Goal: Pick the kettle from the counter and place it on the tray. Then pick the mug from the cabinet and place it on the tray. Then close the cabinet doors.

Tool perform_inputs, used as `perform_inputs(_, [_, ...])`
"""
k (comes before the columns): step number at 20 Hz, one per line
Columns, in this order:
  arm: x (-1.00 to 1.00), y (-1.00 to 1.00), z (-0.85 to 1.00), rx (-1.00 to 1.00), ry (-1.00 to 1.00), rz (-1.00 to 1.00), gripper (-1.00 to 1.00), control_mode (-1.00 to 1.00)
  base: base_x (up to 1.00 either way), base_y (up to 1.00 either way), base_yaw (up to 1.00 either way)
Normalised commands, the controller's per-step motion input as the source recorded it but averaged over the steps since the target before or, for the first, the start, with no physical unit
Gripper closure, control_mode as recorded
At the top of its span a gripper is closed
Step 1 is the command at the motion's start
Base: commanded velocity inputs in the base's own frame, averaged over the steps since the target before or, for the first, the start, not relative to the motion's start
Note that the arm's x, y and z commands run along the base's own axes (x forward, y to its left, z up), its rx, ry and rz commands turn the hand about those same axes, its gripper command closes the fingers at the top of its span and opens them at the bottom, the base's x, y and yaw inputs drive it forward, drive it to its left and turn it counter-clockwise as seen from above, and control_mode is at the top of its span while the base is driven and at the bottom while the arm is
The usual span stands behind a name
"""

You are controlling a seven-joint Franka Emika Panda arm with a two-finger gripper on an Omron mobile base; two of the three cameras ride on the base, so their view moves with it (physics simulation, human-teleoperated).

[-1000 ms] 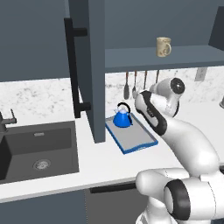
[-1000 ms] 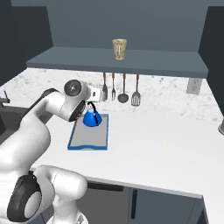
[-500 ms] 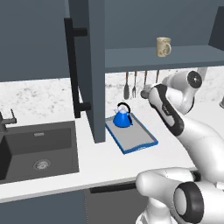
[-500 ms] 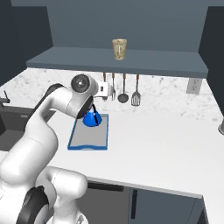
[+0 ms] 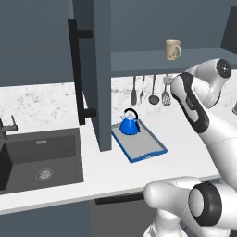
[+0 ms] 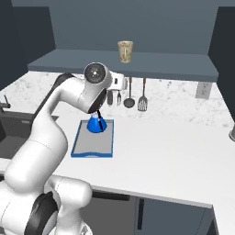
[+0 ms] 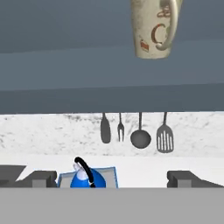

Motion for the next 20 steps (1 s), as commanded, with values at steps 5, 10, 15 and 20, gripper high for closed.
perform_inputs(5, [0.07,-0.16,0.46,0.00,-0.03,0.00,-1.00,-1.00,0.00,0.00,0.00])
perform_inputs(10, [0.05,-0.07,0.32,0.01,-0.03,0.00,-1.00,-1.00,0.00,0.00,0.00])
perform_inputs(15, [0.13,-0.20,0.28,0.00,0.00,0.00,-1.00,-1.00,0.00,0.00,0.00])
perform_inputs(20, [0.25,-0.18,0.23,0.00,0.00,0.00,-1.00,-1.00,0.00,0.00,0.00])
